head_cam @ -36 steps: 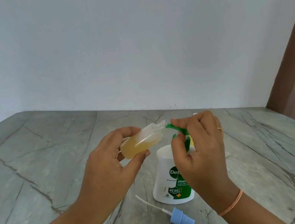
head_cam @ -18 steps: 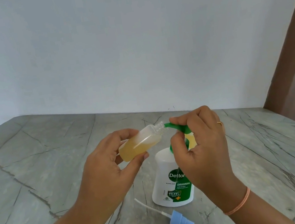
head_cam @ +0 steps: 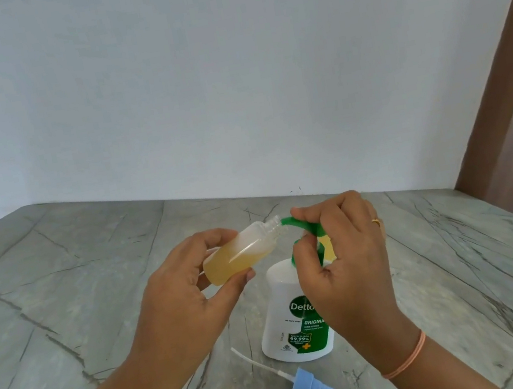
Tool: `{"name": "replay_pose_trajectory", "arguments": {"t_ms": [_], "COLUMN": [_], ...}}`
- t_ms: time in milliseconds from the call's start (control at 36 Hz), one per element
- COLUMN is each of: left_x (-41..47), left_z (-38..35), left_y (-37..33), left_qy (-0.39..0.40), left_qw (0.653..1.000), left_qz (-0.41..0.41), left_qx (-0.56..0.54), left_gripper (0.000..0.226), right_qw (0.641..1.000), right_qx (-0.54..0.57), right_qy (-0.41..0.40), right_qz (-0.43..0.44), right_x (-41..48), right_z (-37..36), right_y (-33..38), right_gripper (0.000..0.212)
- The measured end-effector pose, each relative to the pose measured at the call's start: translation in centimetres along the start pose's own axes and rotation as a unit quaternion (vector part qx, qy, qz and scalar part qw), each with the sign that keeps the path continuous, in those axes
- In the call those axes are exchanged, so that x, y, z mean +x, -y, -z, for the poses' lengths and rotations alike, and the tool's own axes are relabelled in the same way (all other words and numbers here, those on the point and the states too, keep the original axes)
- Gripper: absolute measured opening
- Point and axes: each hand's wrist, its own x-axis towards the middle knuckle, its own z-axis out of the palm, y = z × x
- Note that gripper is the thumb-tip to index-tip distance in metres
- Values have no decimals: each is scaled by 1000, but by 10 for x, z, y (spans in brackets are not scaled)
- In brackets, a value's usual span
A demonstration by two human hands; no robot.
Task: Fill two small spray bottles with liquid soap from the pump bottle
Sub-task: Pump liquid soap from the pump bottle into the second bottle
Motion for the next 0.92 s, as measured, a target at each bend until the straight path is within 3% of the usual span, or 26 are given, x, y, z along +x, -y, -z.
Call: {"name": "replay_pose_trajectory", "arguments": {"t_ms": [917], "left_x": [1], "left_z": [0], "left_y": [0], "left_qy": [3], "left_qw": [1000], "left_qz": [-4], "left_qx": [-2], "left_gripper": [37], "right_qw": [1000], "right_qx": [-9], "right_qy": [3], "right_qz": [10], "right_x": [1], "right_z": [0], "right_y": [-2], "right_gripper": [24]}}
